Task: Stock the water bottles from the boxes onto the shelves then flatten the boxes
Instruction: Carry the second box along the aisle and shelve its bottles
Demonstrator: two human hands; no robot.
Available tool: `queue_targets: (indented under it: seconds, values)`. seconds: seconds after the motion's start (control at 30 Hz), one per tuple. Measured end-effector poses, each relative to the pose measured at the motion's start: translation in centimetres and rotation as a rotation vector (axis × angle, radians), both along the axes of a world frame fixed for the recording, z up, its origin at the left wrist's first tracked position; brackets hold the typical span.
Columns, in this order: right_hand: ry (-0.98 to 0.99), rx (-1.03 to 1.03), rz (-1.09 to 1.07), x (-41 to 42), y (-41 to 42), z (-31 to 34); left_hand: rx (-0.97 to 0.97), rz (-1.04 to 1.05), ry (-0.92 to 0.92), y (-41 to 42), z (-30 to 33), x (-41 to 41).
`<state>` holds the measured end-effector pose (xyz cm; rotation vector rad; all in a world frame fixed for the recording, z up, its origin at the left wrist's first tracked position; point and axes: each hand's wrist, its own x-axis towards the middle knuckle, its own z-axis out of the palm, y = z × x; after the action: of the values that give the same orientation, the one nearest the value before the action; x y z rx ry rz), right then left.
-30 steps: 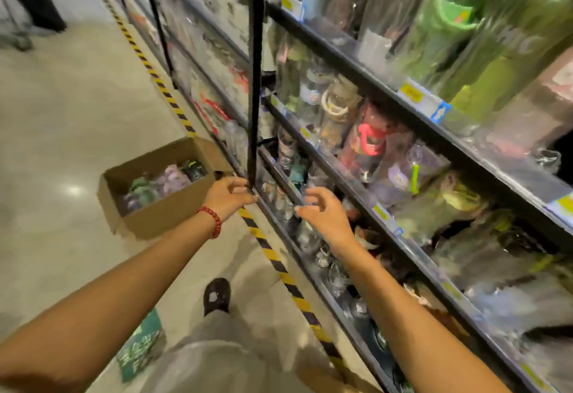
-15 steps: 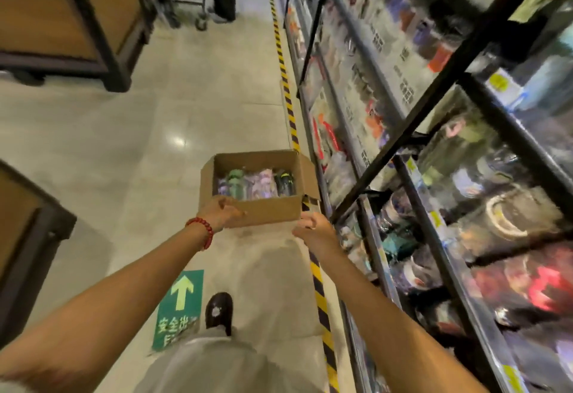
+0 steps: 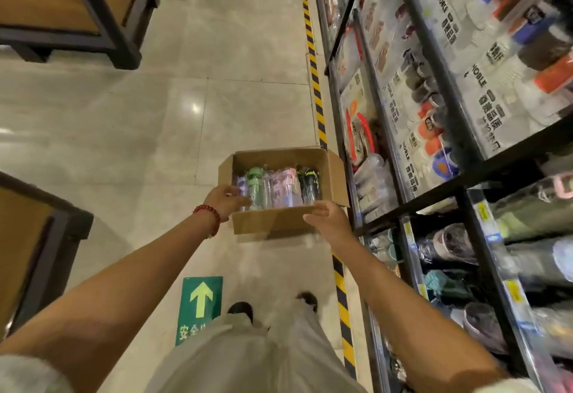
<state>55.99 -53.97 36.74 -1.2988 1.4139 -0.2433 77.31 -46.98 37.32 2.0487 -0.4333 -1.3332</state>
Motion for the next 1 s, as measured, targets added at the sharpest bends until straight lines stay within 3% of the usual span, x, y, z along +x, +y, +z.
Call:
queue_targets:
  seconds: [0.47,0.73,1.0]
  values:
    - [0.179,0.162,0.189,5.8,-23.1,-11.6,0.215,0.042,0.036,-20.1,-10.9,2.8]
    - [0.276,0.302,0.316,8.7,-29.5,-26.2,0.371,0.000,-0.013,-25.9,-24.8,6.0]
    - [0.362,0.370,0.287,9.6,-30.9,-43.6,0.466,-0.021,0.060,-27.1,-42.5,7.4]
